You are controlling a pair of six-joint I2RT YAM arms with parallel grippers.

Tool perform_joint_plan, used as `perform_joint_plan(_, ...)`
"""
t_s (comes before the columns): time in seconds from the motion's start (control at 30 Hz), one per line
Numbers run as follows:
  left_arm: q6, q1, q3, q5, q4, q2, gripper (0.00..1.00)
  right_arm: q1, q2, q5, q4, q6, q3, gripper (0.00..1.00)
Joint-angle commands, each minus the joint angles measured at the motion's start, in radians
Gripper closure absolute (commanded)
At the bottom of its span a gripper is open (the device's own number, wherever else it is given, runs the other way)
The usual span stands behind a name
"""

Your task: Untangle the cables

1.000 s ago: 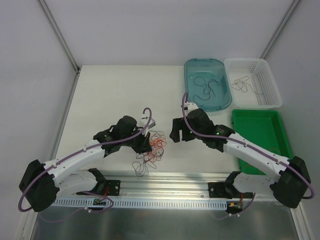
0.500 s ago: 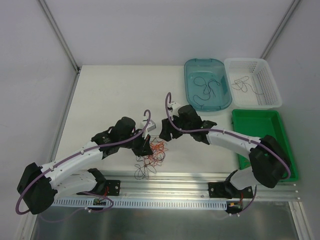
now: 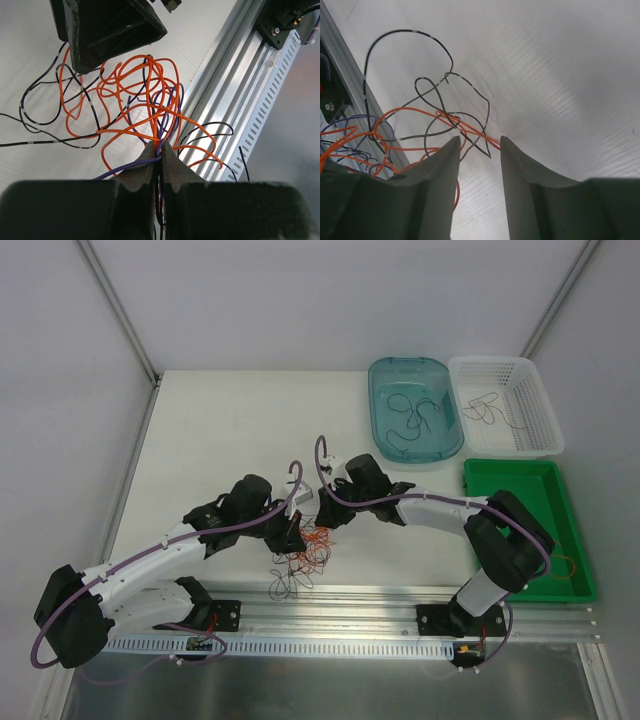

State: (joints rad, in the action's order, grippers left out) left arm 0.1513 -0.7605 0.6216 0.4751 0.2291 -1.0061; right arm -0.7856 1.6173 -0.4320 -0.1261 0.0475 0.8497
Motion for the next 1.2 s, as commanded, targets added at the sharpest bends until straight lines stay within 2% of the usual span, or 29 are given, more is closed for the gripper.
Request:
perform_joint_plan(0.0, -0.012, -0.010, -0.006, 0.034, -0.019, 0.008, 1.00, 0.003, -0.013, -0.048, -0.076, 0.028, 0.029, 0.62)
perform_joint_plan(0.1, -0.007, -0.010, -0.011, 0.028, -0.019, 0.011, 1.00, 0.008, -0.026, -0.051, -0.079, 0.031, 0.022, 0.81)
perform_joint_plan(0.13, -0.003, -0.010, -0.010, 0.026, -0.019, 0.011, 1.00, 0.011, -0.040, -0.047, -0.081, 0.031, 0.019, 0.93)
perform_joint_plan(0.17, 0.001, -0.010, -0.010, 0.020, -0.019, 0.014, 1.00, 0.013, -0.049, -0.044, -0.081, 0.031, 0.015, 0.99)
perform_joint_plan(0.37, 0.033, -0.010, -0.017, -0.068, -0.004, 0.026, 1.00, 0.058, -0.172, 0.018, -0.008, 0.044, -0.005, 0.99)
perform_joint_plan(0.47, 0.063, -0.007, -0.019, -0.153, 0.027, 0.029, 1.00, 0.100, -0.246, 0.100, 0.104, 0.060, 0.002, 0.99)
perform_joint_plan(0.6, 0.128, 0.018, -0.017, -0.332, 0.081, 0.024, 1.00, 0.173, -0.409, 0.223, 0.337, 0.052, 0.034, 0.99)
perform_joint_plan(0.73, 0.180, 0.122, -0.003, -0.412, 0.143, 0.009, 1.00, 0.268, -0.566, 0.349, 0.517, 0.032, 0.083, 0.99)
perform_joint_plan(0.9, 0.221, 0.237, 0.038, -0.469, 0.196, -0.031, 1.00, 0.333, -0.718, 0.420, 0.722, 0.015, 0.221, 0.99)
perform_joint_plan(1.17, 0.252, 0.331, 0.127, -0.575, 0.216, -0.179, 1.00, 0.359, -0.872, 0.450, 0.878, 0.003, 0.434, 0.99)
